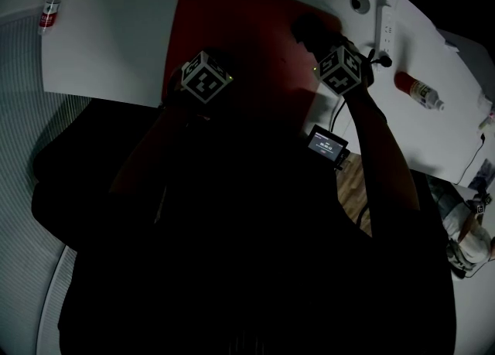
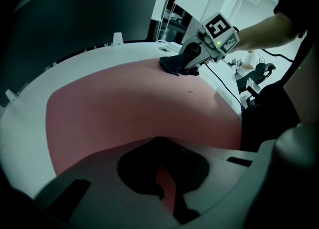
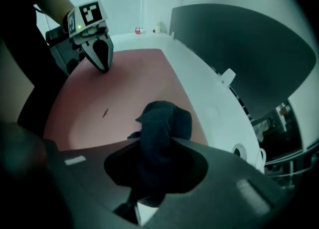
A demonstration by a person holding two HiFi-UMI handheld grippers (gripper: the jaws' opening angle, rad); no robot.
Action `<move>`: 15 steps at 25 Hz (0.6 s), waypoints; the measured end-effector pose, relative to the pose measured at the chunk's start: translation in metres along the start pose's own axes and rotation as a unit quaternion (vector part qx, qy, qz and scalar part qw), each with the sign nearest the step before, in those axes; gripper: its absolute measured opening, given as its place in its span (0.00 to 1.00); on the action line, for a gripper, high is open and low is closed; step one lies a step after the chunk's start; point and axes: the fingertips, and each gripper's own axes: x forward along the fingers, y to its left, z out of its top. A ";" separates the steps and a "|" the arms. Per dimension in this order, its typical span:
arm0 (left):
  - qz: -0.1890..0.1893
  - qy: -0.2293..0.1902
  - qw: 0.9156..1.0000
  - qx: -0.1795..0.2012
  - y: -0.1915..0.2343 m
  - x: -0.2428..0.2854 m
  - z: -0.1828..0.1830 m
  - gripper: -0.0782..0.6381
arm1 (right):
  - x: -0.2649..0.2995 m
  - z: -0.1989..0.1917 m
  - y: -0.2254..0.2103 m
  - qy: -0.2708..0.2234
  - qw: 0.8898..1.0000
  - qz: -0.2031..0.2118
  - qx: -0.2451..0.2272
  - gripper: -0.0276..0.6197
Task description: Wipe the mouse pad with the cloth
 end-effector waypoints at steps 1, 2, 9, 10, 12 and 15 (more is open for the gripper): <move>0.000 0.001 1.000 0.001 0.000 0.000 -0.001 0.12 | 0.000 0.000 0.003 0.007 1.000 -0.007 -0.001 0.17; -0.001 0.002 1.000 0.000 0.000 0.000 -0.001 0.12 | 0.001 0.002 0.010 0.009 1.000 -0.008 -0.005 0.17; -0.008 0.005 1.000 0.000 0.000 0.001 -0.001 0.12 | -0.001 0.022 0.140 -0.046 0.982 0.121 -0.139 0.17; -0.007 0.004 1.000 -0.001 0.001 0.001 -0.001 0.12 | -0.001 0.021 0.152 -0.051 0.975 0.136 -0.167 0.17; -0.004 0.002 1.000 -0.003 0.003 0.001 0.000 0.12 | 0.000 0.018 0.156 -0.060 0.965 0.150 -0.208 0.17; -0.003 0.003 1.000 -0.005 0.003 0.002 -0.002 0.12 | 0.002 0.013 0.109 -0.057 0.971 0.120 -0.198 0.17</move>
